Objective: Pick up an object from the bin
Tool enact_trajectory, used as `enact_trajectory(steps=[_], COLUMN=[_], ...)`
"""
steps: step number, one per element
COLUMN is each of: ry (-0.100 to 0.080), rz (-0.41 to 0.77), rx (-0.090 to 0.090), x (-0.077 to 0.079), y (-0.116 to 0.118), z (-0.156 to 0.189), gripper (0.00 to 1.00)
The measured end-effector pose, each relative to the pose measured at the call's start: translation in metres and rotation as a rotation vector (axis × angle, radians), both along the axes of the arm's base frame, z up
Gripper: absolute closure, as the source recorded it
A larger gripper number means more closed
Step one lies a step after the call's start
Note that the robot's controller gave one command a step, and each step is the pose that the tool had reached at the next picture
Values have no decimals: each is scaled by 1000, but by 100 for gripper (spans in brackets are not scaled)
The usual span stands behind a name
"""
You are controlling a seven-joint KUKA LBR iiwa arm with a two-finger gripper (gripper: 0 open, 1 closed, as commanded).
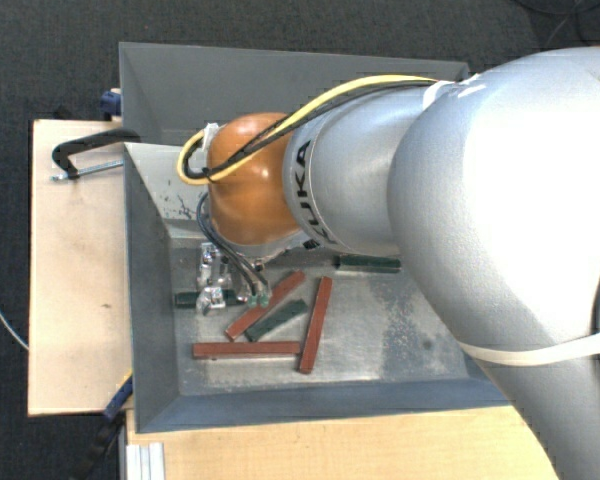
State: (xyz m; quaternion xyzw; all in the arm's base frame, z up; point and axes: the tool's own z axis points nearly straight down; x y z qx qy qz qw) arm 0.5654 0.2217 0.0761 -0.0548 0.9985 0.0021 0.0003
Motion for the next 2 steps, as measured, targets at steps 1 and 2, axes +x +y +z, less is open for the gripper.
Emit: enact_trajectory(steps=[1, 2], ry=[-1, -8], rz=[0, 21], rx=[0, -1], x=[0, 7], y=[0, -12], z=[0, 154], gripper=[100, 100])
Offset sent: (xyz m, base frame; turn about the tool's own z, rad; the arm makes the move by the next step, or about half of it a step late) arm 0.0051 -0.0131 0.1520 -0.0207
